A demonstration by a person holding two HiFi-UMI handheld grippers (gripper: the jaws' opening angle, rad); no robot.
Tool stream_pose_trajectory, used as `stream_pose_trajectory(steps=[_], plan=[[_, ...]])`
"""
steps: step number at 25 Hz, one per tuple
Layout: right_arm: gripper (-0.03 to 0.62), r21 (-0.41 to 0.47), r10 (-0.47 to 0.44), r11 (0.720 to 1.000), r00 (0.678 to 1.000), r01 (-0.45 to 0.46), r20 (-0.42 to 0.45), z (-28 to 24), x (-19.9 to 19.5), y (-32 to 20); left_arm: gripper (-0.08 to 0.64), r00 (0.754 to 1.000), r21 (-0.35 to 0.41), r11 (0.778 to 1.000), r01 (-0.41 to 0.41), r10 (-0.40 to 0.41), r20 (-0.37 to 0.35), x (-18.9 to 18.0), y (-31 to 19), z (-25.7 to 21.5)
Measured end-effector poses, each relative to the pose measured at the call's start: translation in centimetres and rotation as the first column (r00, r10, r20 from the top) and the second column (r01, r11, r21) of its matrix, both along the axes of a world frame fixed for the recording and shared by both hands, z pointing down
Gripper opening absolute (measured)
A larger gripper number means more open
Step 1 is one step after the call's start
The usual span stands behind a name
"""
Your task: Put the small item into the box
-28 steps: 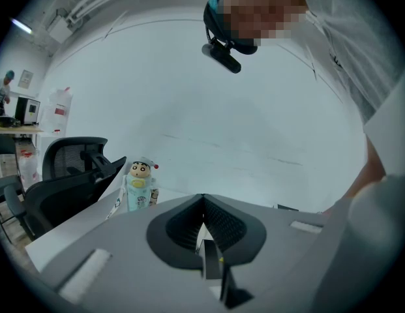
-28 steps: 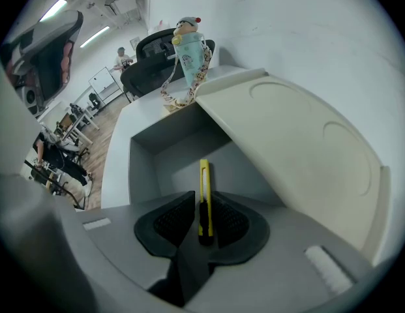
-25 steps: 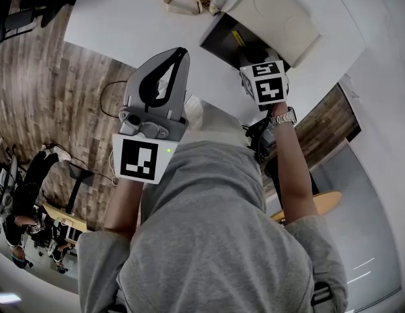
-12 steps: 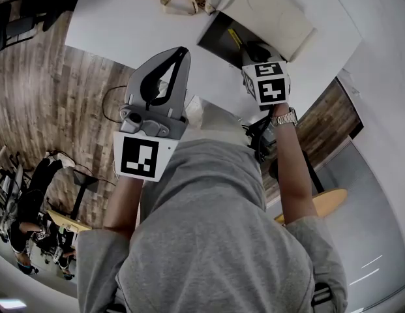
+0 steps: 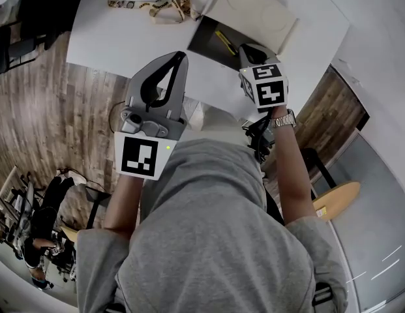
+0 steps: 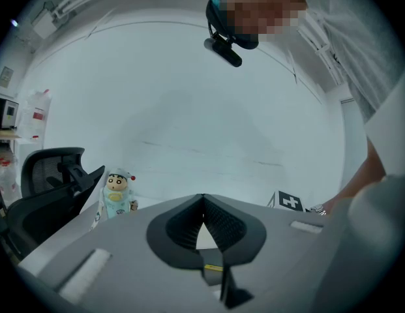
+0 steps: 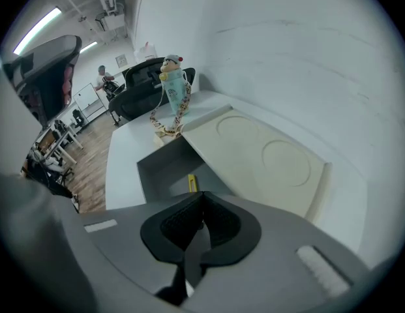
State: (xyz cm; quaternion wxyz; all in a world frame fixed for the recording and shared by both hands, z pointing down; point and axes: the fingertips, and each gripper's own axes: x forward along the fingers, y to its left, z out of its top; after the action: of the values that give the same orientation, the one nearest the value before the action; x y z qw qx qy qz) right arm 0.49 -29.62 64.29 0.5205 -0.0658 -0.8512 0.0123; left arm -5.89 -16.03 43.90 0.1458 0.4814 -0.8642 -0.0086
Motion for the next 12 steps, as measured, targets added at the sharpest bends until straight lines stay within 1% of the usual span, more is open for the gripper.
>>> stream_pose_trajectory(steps=[7, 12], plan=[[0.015, -0.012, 0.07, 0.997, 0.996, -0.07, 0.046, -2.2, 0.8, -0.7, 0.003, 0.997, -0.016, 0.997, -0.078, 0.078, 0.015, 0.8, -0.8, -0.5], [0.015, -0.02, 0.13, 0.991, 0.989, -0.129, 0.076, -3.9, 1.9, -1.2, 0.003, 0.992, -0.003, 0.993, -0.118, 0.118, 0.032, 1.2, -1.4, -1.4]])
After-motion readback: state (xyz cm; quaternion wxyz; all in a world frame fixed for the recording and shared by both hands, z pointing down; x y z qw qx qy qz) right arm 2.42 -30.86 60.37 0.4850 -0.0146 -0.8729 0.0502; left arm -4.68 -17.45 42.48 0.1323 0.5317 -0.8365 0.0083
